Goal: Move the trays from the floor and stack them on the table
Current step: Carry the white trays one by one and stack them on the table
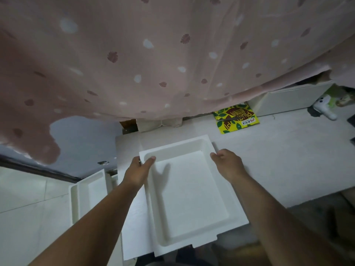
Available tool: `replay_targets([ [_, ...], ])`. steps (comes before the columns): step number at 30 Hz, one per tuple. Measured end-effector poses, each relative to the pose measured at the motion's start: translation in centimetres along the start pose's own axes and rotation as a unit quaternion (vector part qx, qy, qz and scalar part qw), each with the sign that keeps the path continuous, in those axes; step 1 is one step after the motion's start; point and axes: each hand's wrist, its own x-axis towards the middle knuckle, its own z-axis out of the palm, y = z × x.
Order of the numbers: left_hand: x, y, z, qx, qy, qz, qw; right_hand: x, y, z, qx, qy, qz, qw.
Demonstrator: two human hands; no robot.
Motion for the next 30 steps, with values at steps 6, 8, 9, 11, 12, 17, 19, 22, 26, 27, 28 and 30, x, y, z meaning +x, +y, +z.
replay_targets([
  [6,2.9,-0.5,0.8,-0.002,0.015,0.009,1.0,1.3,0.2,2.0,0.012,0.023,0.018,0.999],
  [8,3.3,-0.7,0.7,0.057,0.025,0.028,0.998,1.3,0.3,2.1,0.015,0.022,0.019,0.999],
  [9,3.4,-0.7,0.8,0.085,0.03,0.038,0.995,1.3,0.3,2.1,0.018,0.019,0.022,0.999],
  [11,3.5,-0.8,1.1,0.12,0.046,0.055,0.99,1.2,0.2,2.3,0.014,0.015,0.028,0.999],
  [12,3.6,-0.7,1.2,0.132,0.056,0.06,0.988,1.0,0.0,2.4,0.008,0.015,0.031,0.999],
  [17,4.3,-0.5,1.7,0.182,0.088,0.073,0.977,0.9,-0.2,2.8,-0.041,0.014,0.019,0.999],
  [19,4.4,-0.7,2.0,0.179,0.098,0.076,0.976,1.0,-0.1,2.9,-0.065,0.016,0.007,0.998],
  [22,4.3,-0.8,2.2,0.179,0.11,0.075,0.975,1.2,-0.1,3.2,-0.082,0.016,-0.006,0.996],
  [26,3.8,-0.7,2.3,0.184,0.108,0.08,0.974,1.1,-0.2,3.0,-0.074,0.004,0.004,0.997],
  [27,3.8,-0.5,2.3,0.187,0.101,0.076,0.974,1.1,-0.4,2.9,-0.071,-0.003,0.009,0.997],
  [28,3.8,-0.3,2.1,0.191,0.088,0.068,0.975,1.0,-0.6,2.6,-0.066,-0.012,0.018,0.998],
  [30,3.0,0.4,1.3,0.183,0.052,0.041,0.981,0.4,-1.2,1.9,-0.051,-0.037,0.039,0.997],
])
